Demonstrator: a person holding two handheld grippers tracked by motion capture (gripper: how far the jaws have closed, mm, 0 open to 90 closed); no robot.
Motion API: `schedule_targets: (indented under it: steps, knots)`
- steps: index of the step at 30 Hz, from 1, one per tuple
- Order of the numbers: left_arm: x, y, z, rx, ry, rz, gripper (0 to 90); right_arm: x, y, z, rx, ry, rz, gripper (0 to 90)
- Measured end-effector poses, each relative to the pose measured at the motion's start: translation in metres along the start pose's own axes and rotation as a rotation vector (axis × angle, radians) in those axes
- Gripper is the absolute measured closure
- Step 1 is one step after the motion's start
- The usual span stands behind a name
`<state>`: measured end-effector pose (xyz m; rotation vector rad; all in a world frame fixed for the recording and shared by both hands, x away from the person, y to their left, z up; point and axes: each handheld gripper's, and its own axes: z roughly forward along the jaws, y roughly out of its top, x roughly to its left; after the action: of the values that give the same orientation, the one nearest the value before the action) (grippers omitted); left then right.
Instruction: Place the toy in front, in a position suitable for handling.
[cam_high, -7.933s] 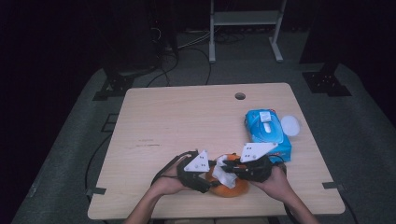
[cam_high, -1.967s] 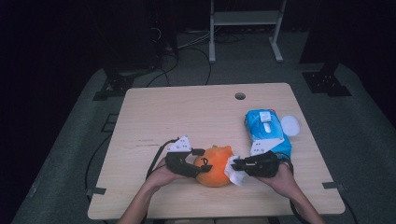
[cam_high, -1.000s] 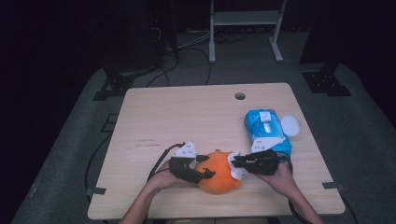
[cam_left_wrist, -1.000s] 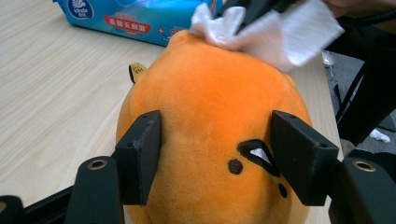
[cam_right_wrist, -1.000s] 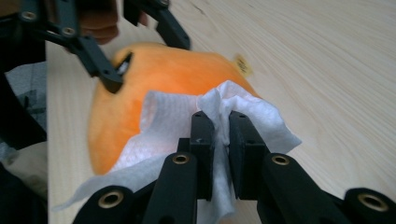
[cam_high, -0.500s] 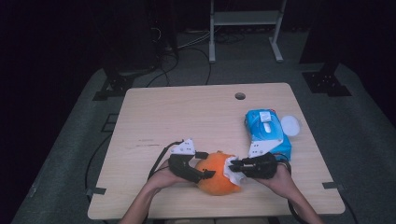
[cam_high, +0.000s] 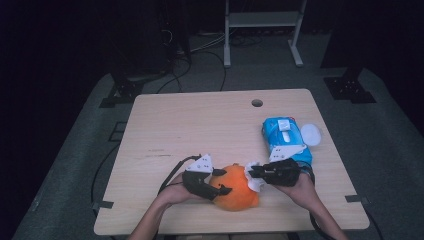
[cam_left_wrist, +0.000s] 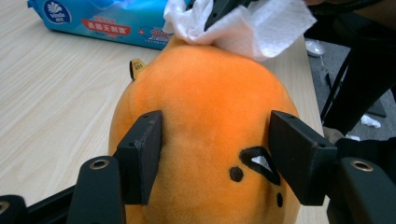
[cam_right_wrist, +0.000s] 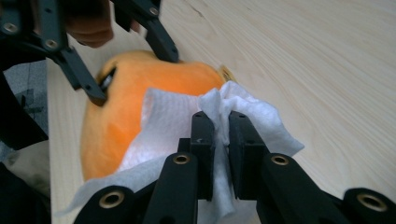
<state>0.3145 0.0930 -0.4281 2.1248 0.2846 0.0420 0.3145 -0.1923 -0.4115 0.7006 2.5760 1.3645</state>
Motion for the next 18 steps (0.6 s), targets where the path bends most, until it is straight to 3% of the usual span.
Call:
schedule_targets:
  steps: [5,8,14,16,18]
  knots:
    - [-0.002,0.0,0.002,0.004,0.012,0.008,36.2,0.017,0.009,0.005,-0.037,0.077,-0.044,80.3]
    - [-0.001,-0.001,0.001,0.001,0.01,0.004,36.2,0.022,0.011,0.009,-0.023,0.069,-0.072,80.3]
    - [0.0,-0.001,0.002,-0.004,0.008,0.0,36.6,0.003,0.0,0.002,-0.009,0.004,-0.01,80.4]
    - [0.0,-0.002,0.002,-0.003,0.009,0.004,36.7,0.007,0.002,0.002,-0.013,0.0,-0.017,80.4]
    - [0.0,-0.002,0.002,-0.003,0.008,0.001,36.6,0.016,0.007,0.003,-0.027,0.033,-0.044,80.4]
